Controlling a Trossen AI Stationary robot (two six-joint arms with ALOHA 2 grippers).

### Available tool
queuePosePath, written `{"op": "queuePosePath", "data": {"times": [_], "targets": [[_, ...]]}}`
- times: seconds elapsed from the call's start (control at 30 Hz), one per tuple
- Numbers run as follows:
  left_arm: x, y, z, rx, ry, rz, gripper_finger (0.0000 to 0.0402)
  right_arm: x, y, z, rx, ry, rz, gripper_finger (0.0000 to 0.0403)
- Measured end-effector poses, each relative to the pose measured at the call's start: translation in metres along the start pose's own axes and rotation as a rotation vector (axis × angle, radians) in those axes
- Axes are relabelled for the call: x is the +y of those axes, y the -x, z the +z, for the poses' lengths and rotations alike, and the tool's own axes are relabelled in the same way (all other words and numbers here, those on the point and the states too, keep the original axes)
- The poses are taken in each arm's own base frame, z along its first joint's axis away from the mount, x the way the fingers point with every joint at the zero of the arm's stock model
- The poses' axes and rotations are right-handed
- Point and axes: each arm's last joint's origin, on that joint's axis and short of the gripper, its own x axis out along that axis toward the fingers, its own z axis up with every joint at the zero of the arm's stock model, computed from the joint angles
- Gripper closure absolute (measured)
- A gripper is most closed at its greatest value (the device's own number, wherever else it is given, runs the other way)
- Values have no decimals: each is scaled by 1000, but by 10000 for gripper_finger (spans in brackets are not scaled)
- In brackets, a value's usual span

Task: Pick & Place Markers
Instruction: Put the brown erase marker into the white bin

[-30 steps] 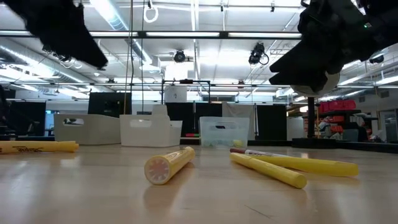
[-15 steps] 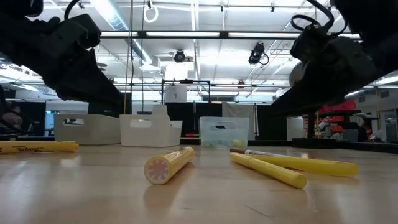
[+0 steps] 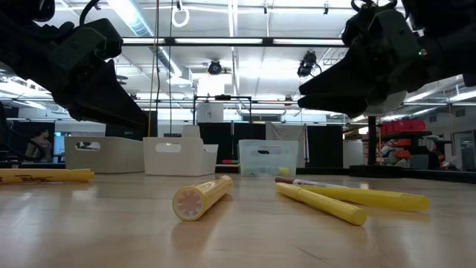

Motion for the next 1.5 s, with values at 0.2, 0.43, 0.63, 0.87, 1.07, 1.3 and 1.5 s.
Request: {"op": "queuePosePath", "data": {"times": [0.2,0.43,0.63,0.87,1.07,1.3,1.5], "targets": [[0,0,0,0,0,0,209,-1,-1,3,-22,2,1,188],[0,0,0,0,1,0,209,-4,-2,3,-23,14,-13,188],[0,0,0,0,1,0,209,-4,-2,3,-22,14,-13,188],[0,0,0,0,1,0,209,-2,-2,3,-10,-19,28,188],[0,0,0,0,0,0,209,3,-9,0,131,-1,-3,188],[0,0,0,0,0,0,209,6,-17,3,343,-27,-95,188],[0,0,0,0,0,0,209,2,-19,4,343,-40,-114,188]]}}
